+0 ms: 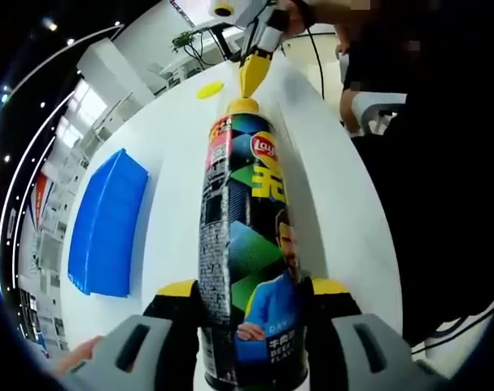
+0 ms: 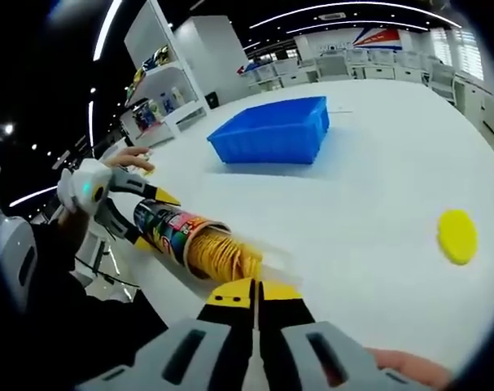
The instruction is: Open the lid of the chip container on the table, take out the chips, place them into the box in front of the container, and close the lid
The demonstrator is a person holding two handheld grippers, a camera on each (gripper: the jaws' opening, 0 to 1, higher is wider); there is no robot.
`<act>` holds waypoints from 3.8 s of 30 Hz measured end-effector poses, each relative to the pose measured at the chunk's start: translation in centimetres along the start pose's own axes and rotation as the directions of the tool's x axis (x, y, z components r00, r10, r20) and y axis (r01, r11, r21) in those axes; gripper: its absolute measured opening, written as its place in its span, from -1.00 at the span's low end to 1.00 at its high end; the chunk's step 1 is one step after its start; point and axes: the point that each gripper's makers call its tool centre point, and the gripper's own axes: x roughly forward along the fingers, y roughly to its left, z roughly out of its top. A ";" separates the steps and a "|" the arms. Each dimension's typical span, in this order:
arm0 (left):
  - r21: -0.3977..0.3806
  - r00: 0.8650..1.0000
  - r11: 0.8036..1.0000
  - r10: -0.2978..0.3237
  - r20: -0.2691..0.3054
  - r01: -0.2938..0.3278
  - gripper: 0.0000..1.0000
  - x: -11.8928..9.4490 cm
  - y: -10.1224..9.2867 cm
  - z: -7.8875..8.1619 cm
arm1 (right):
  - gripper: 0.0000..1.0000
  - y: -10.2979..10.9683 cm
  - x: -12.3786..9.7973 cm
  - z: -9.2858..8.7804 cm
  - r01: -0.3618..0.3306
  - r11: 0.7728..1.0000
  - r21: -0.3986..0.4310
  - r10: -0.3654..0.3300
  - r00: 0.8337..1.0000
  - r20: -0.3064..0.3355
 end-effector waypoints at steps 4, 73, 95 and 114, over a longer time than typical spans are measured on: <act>0.001 1.000 1.000 0.001 0.002 -0.001 0.03 0.0 0.0 0.0 | -0.99 0.2 -0.4 0.4 0.005 1.000 -0.006 -0.005 1.000 0.007; 0.004 1.000 1.000 0.007 0.018 -0.007 0.03 -0.1 -0.3 0.1 | -0.99 5.3 -7.7 19.8 0.633 0.461 -0.622 -0.244 0.764 0.597; 0.007 0.998 1.000 0.025 0.050 -0.026 0.03 -0.3 -0.4 0.3 | -0.99 6.8 -3.2 23.1 0.748 -0.171 -0.641 -0.133 0.628 0.767; -0.002 0.998 0.999 0.034 0.050 -0.034 0.03 -0.4 -0.3 0.3 | -0.99 1.3 16.7 26.0 0.491 0.169 -0.855 -0.138 0.870 0.473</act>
